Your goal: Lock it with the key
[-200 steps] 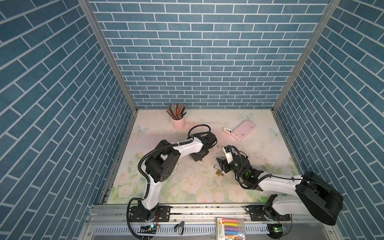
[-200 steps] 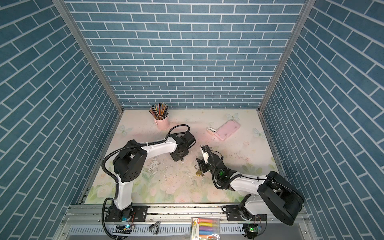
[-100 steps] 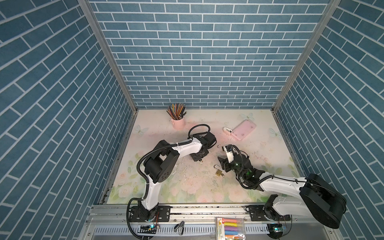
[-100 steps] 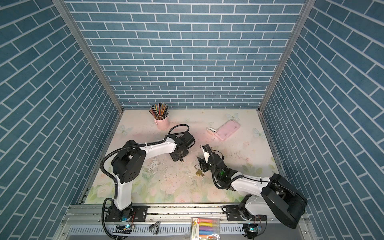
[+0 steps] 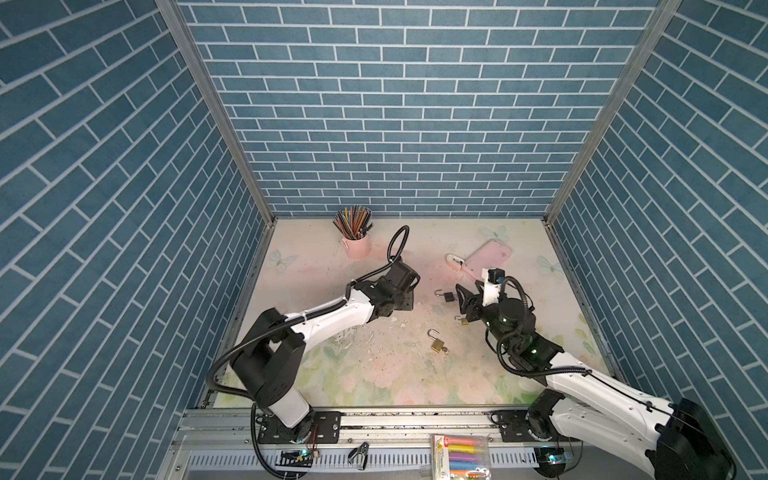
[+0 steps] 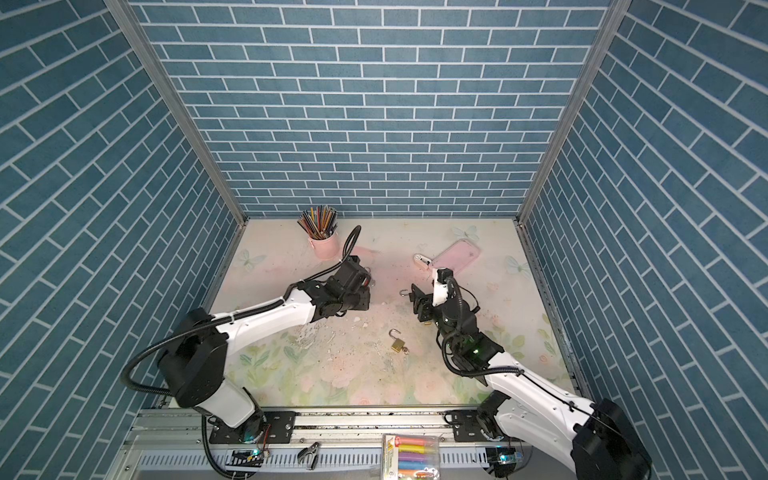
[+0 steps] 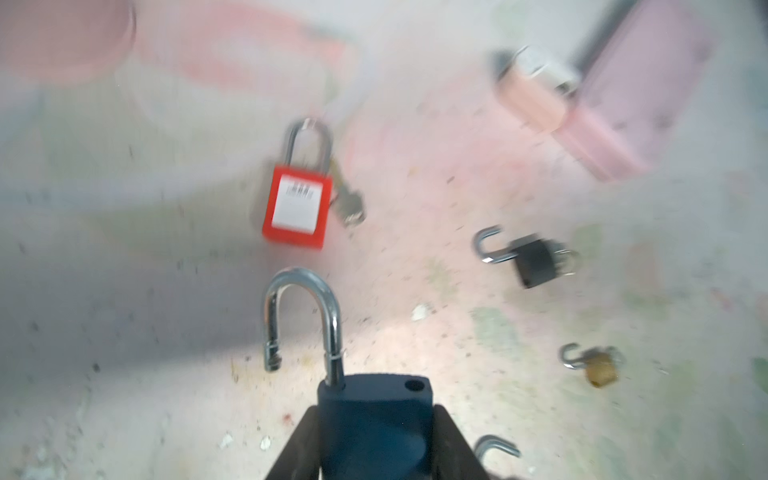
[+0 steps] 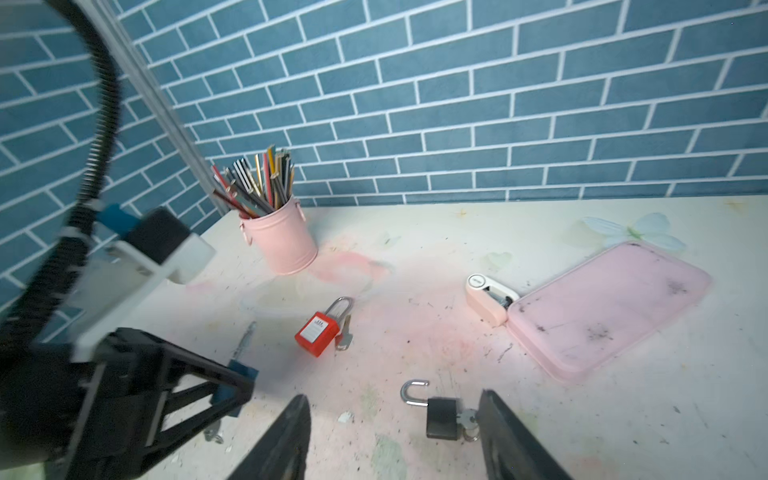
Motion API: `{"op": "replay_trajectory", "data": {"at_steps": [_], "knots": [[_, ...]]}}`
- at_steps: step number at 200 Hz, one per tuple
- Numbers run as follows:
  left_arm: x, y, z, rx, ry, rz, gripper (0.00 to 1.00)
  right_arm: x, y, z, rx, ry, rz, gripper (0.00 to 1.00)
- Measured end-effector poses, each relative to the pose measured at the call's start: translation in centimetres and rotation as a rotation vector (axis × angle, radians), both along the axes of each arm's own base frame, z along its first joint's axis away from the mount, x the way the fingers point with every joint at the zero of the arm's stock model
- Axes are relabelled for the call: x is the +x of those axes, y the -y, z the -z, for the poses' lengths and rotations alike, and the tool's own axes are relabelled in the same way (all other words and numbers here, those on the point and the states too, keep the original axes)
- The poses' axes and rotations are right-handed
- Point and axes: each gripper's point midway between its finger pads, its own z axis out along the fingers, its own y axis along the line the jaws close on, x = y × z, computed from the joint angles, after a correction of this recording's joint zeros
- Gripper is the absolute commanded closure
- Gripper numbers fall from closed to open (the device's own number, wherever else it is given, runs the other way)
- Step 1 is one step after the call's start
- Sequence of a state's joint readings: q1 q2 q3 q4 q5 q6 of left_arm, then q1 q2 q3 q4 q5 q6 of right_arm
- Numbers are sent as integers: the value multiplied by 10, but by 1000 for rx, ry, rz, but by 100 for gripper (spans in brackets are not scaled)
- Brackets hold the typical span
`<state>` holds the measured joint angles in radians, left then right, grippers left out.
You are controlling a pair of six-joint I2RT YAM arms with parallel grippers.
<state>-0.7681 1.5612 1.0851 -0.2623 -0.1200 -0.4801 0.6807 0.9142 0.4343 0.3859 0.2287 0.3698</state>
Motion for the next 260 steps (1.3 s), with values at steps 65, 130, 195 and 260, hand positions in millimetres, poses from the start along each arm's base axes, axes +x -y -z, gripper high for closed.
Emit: {"op": "replay_trajectory", "data": {"at_steps": [65,130,195,260], "knots": [[-34,0,-47,114,358,417,100,5,-6,-42,91,-59,-176,33],[-109,0,-45,198,695,832,100,-32,-55,-32,89,-179,-546,35],[-116,10,-31,336,760,950,100,-48,-95,-23,44,-241,-694,36],[-118,13,-35,353,792,964,100,-42,-109,9,-4,-320,-692,39]]}}
